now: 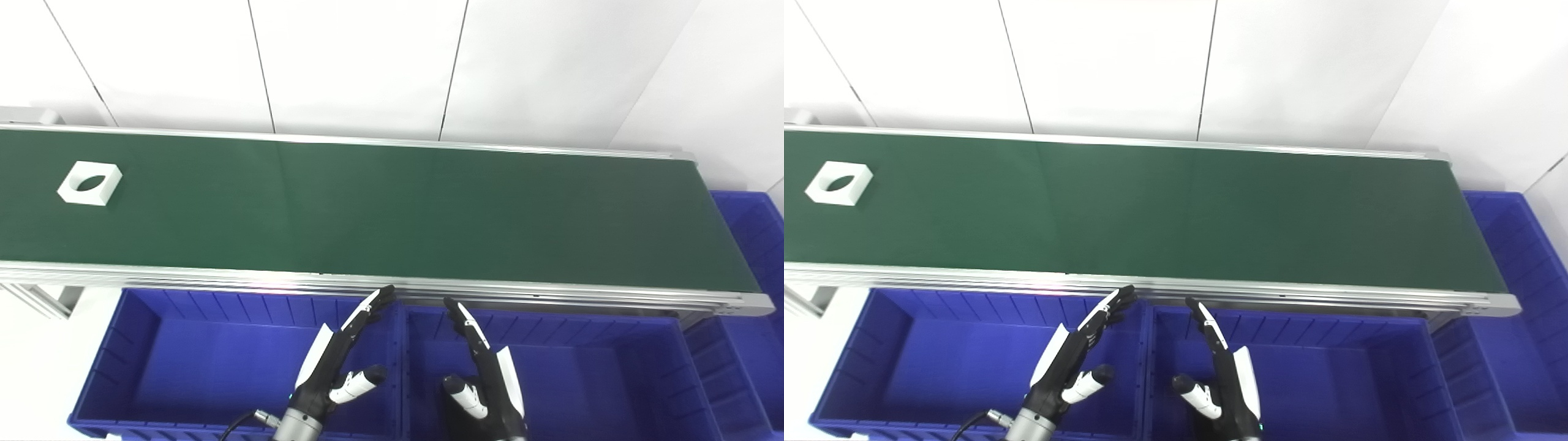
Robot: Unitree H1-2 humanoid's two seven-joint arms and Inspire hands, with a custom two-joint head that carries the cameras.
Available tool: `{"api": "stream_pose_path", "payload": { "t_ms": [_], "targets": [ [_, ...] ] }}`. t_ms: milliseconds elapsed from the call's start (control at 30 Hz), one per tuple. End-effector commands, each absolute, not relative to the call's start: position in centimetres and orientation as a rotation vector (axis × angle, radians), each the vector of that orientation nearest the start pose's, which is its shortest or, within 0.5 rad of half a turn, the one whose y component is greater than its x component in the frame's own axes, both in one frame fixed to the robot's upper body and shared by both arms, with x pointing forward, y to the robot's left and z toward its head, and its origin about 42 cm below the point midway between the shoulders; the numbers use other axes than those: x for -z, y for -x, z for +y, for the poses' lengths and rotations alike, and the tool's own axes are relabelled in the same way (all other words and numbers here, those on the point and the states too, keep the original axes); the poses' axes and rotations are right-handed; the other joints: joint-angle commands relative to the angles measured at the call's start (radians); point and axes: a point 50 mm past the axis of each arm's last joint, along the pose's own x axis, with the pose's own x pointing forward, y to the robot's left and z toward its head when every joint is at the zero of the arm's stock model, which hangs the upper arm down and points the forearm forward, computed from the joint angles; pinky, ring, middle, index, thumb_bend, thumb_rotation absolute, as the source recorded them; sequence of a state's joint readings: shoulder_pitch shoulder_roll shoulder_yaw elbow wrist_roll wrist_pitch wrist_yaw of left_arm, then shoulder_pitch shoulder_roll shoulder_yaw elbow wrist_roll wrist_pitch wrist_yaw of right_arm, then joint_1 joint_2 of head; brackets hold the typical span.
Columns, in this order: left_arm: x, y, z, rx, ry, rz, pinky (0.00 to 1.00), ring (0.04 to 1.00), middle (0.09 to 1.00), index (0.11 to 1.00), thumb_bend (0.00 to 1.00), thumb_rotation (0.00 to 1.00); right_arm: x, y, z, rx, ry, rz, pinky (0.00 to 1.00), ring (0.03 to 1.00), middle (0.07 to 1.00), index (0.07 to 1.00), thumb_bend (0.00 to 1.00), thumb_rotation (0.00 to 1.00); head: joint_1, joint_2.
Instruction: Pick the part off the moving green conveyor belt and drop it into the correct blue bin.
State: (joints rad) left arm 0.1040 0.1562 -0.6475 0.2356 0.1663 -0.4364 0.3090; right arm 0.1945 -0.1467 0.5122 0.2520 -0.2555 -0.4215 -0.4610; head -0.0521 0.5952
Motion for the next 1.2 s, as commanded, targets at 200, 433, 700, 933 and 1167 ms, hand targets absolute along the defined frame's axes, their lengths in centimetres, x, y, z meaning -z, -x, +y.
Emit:
{"api": "stream_pose_path", "payload": {
  "t_ms": [200, 433, 700, 933, 1167],
  "targets": [
    [-3.1, -19.0, 12.0, 0.395, -0.185, -0.194, 0.88, 0.920, 0.914, 0.929, 0.86, 0.95, -1.6, -17.2, -15.0, -0.119, 0.244, -0.141, 0.87, 0.893, 0.914, 0.900, 0.92, 1.00, -0.013, 0.014],
    [-3.4, -18.9, 12.5, 0.397, -0.178, -0.195, 0.89, 0.925, 0.917, 0.935, 0.82, 0.96, -2.0, -17.1, -14.6, -0.118, 0.232, -0.154, 0.89, 0.905, 0.919, 0.903, 0.91, 1.00, -0.043, 0.041],
    [-3.7, -19.0, 12.6, 0.402, -0.136, -0.182, 0.92, 0.938, 0.926, 0.937, 0.86, 0.96, -2.4, -17.3, -14.5, -0.118, 0.233, -0.170, 0.89, 0.907, 0.916, 0.906, 0.90, 1.00, -0.059, 0.087],
    [-4.2, -19.4, 13.4, 0.395, -0.131, -0.191, 0.93, 0.938, 0.923, 0.936, 0.87, 0.97, -2.8, -17.7, -13.9, -0.132, 0.208, -0.173, 0.89, 0.909, 0.916, 0.905, 0.92, 1.00, -0.104, 0.117],
    [-4.3, -19.8, 14.2, 0.398, -0.124, -0.184, 0.92, 0.937, 0.930, 0.941, 0.85, 0.97, -3.0, -17.8, -13.3, -0.130, 0.210, -0.180, 0.88, 0.914, 0.911, 0.896, 0.94, 1.00, -0.124, 0.116]
  ]
}}
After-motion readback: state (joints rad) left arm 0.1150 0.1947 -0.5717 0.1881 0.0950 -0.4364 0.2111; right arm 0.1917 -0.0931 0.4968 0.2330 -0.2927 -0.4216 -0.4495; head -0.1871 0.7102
